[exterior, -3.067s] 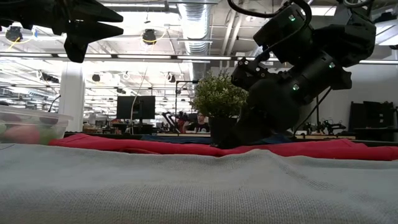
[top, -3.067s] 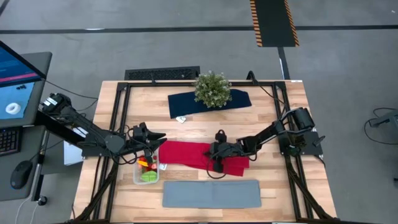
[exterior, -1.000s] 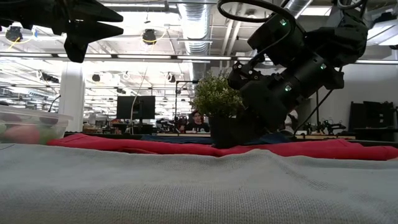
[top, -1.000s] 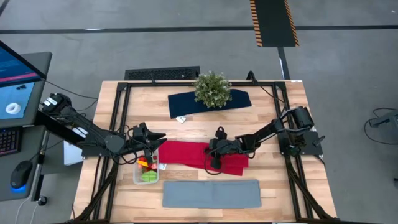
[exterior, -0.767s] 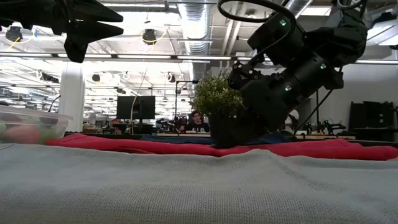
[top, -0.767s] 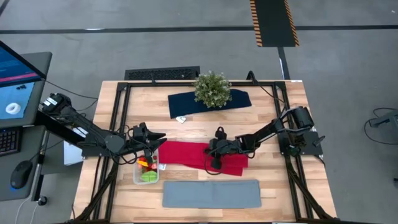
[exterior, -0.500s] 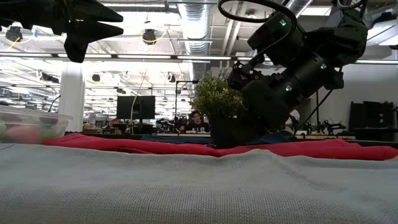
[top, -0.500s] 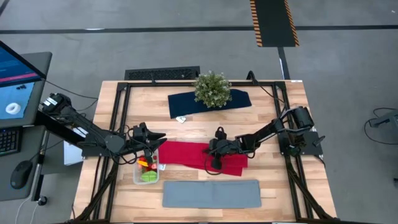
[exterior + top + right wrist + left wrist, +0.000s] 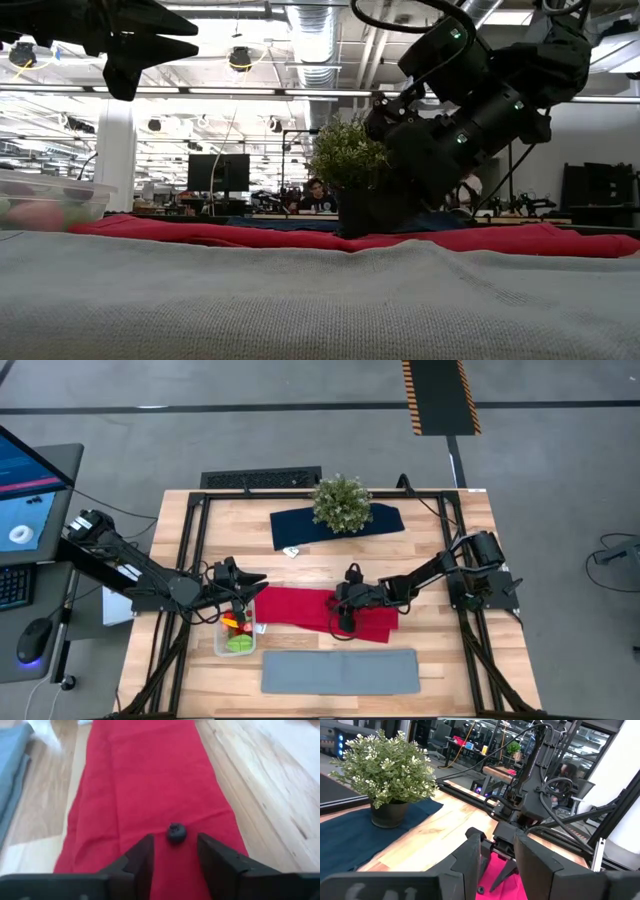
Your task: Pick and placing Produce into tupperware
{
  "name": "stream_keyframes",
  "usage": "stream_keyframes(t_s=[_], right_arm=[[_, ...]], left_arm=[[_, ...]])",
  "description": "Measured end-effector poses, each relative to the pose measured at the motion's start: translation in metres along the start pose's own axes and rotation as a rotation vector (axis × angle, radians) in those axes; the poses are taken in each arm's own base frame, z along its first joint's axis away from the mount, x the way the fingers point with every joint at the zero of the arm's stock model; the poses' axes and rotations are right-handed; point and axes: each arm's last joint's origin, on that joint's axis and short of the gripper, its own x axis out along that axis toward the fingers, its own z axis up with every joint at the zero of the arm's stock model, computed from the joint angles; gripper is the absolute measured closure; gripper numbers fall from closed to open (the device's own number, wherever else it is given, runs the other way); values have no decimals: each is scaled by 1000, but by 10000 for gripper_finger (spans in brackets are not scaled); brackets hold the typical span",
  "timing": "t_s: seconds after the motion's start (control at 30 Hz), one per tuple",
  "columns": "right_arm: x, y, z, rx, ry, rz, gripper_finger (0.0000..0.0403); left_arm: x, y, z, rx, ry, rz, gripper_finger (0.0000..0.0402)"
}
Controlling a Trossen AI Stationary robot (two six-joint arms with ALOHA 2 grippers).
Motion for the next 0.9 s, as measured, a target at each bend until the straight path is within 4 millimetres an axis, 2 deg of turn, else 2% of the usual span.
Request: stream_keyframes(t_s=[0.1,0.2,0.5,0.7,0.9], right_arm=[[0,1,2,-3,-20,6,211],[0,1,1,-3,-15,4,209],[1,1,1,-4,-21,6,244],[24,5,1,-33,-11,-5,249],[27,7,5,-49,22,-10,256]], left_arm=[[0,0,0,0,0,0,292],[0,0,0,0,0,0,292],[0,0,0,-1,0,0,292],[0,0,0,-3,-3,-1,292],[0,-1,0,-2,7,-22,292]])
